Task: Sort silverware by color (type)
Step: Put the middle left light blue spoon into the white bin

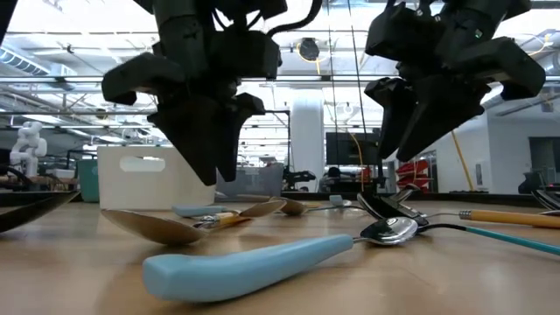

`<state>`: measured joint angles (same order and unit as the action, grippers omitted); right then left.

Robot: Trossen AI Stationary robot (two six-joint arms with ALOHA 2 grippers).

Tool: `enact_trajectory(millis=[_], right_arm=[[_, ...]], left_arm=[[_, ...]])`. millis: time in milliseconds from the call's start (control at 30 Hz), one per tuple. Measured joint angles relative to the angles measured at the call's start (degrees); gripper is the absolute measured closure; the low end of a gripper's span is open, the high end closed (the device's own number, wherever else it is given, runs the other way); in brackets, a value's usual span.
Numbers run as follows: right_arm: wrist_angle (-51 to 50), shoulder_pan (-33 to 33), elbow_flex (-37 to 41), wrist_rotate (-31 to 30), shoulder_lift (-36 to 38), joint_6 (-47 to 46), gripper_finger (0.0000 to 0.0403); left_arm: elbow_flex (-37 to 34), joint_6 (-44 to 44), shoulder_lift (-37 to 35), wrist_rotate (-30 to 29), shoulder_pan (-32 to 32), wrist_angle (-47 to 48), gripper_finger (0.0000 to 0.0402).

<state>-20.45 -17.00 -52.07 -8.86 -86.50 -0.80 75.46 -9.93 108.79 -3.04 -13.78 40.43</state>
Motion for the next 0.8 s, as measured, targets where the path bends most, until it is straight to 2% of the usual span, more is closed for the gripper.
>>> enact_trajectory(millis=[200,367,700,800], right_arm=[[-1.1,-1.4,0.0,0.0,0.0,-0.1,0.0250],[-1.6,-2.3,0.0,-0.1,0.0,-1.3,0.0250],[-1.5,-2.3,0.0,-0.3,0.0,-1.6,0.0250],[-1.5,-2.3,0.0,-0.3,0.0,-1.8,0.0250]], left_arm=[[-0.1,1.0,2.3,-0.3,-1.2,0.2,0.0243],[-0.1,0.8,4.2,-3.1,-2.2,-1.4,0.0243],[-0.1,1.1,4.6,-2.8,-1.6,-0.9,0.0243],[0.1,1.1,5.6,-2.6,-1.6,-1.3,0.0254]])
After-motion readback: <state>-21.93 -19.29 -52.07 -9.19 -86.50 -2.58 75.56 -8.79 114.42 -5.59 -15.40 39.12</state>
